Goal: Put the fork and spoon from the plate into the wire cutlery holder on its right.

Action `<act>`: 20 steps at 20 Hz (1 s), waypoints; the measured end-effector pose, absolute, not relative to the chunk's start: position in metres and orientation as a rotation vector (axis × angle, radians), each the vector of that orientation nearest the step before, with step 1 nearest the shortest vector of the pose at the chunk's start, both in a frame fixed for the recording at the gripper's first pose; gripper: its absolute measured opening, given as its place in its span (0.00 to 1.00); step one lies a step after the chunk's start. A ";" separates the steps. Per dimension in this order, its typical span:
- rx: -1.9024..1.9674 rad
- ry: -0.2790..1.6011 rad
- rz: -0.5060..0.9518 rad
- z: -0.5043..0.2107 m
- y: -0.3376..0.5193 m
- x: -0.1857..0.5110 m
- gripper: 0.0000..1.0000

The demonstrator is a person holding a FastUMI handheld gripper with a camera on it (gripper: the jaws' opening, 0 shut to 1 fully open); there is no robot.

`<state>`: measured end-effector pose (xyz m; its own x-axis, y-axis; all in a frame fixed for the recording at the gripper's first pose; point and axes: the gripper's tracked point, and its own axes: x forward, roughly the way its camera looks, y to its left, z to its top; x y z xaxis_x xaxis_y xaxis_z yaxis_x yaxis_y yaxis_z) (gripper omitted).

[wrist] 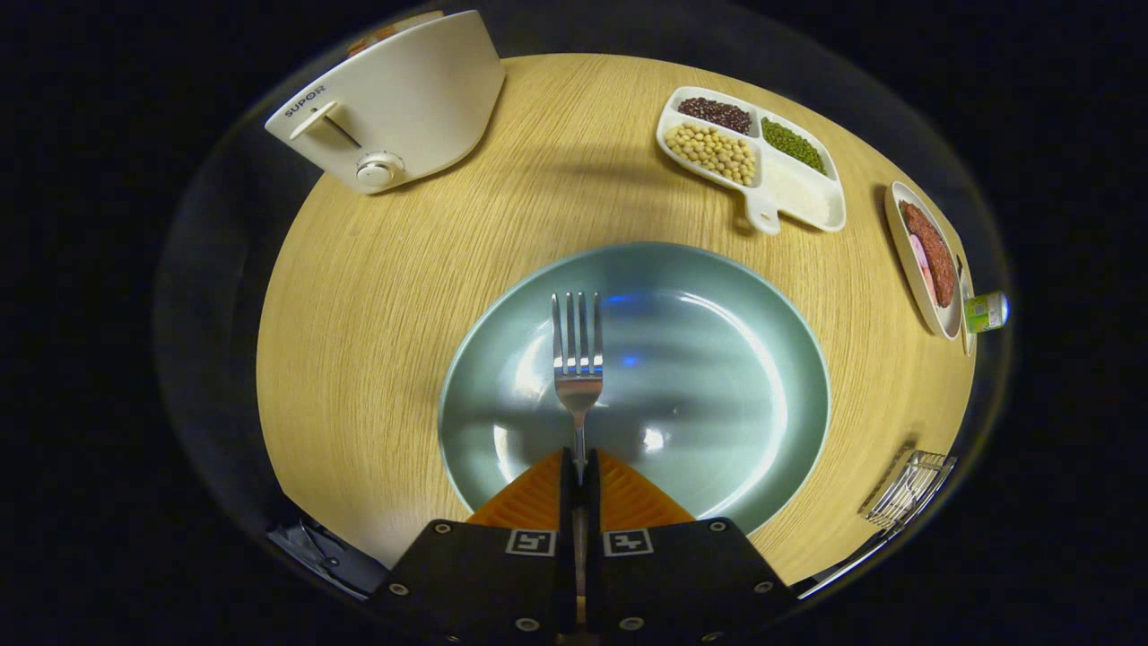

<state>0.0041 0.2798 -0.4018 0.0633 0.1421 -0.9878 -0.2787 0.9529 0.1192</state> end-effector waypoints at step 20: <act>0.126 1.275 0.025 -0.302 0.053 -0.023 0.05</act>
